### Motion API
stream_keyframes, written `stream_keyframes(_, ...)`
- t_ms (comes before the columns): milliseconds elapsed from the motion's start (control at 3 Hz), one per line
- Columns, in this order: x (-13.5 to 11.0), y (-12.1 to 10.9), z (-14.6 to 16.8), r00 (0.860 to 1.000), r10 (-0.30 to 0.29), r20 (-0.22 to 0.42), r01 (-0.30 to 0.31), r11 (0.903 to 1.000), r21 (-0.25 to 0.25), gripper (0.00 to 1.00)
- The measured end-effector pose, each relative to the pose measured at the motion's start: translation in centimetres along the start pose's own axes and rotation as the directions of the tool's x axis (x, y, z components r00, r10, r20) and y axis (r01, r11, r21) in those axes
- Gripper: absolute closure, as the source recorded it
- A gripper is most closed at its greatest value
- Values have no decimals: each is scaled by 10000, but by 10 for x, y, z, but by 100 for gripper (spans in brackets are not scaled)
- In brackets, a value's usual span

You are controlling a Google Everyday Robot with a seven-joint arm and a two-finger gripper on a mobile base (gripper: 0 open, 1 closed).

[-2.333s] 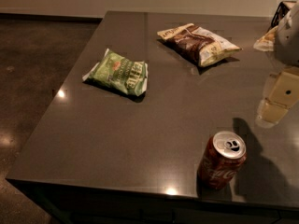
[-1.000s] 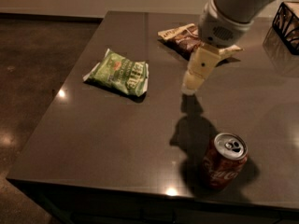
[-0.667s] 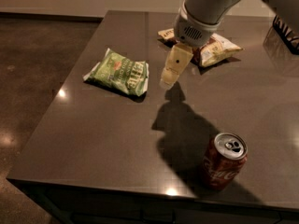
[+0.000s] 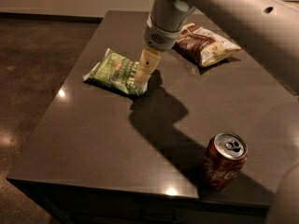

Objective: Move green jalapeno chip bag near coke can

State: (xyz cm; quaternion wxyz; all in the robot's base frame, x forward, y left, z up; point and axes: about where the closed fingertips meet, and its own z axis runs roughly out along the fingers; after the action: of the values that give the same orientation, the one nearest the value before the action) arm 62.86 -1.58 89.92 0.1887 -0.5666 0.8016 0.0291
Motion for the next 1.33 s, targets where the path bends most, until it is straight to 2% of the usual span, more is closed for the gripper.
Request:
stream_keyframes(667, -21, 7, 48, 9993, -188, -330, 167, 9980, -606, 0)
stream_keyframes(1000, -29, 19, 59, 9982, -469, -380, 432, 9948, -921, 18)
stream_keyframes(1333, -34, 26, 64, 9971, -647, -394, 601, 9922, -1096, 42)
